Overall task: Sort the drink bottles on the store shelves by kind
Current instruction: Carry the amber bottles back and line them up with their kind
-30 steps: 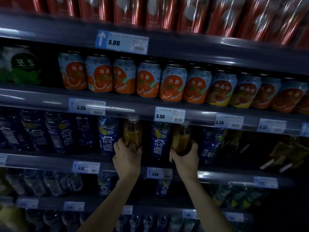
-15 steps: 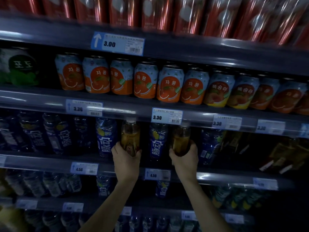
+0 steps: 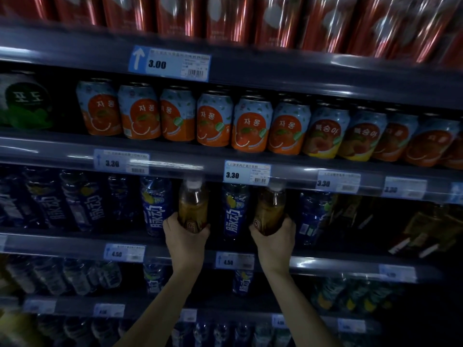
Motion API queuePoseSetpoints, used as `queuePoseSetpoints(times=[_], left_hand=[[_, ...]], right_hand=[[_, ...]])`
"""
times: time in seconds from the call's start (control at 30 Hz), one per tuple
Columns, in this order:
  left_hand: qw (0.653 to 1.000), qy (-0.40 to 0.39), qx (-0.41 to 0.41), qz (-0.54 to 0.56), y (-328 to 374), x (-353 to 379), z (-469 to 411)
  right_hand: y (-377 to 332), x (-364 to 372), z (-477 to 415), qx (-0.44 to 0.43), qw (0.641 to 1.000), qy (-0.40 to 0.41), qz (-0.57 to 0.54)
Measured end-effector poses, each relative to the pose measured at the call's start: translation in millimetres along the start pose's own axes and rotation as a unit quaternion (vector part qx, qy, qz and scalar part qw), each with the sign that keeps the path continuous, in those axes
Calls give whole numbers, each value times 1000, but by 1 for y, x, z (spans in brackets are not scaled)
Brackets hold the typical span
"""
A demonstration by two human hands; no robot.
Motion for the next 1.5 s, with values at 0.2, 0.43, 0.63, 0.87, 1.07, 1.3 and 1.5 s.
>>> queuePoseSetpoints(times=[0.2,0.43,0.63,0.87,1.07,1.3,1.5], left_hand=[[997,-16,-2,75,-4,-11,10],[993,-49,76,79,8,-20,27],[989,-71,121,46,22,-24,57],[982,-104,146,52,45,-16,102],[980,-133,137,53,64,11,140],[975,-152,143,79,89,51,181],[972,-155,159,77,105,83,209]], right_hand=[[7,-14,12,-4,996,13,-93],[4,-33,20,-19,987,42,-152],[5,-61,23,-15,990,28,-134],[15,-99,17,26,989,29,-140],[29,-135,-10,24,989,55,-132],[50,-172,-51,25,990,83,-107],[69,-192,-83,27,991,84,-100]])
Point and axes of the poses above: each hand's wrist, its own z-axis away from the middle knuckle, its own x-axis out of the palm, y = z × x, the point moved 4 cm from there along -z, towards the middle knuckle, and after that the axes turned 15 degrees about y, right-handed, at the moved point
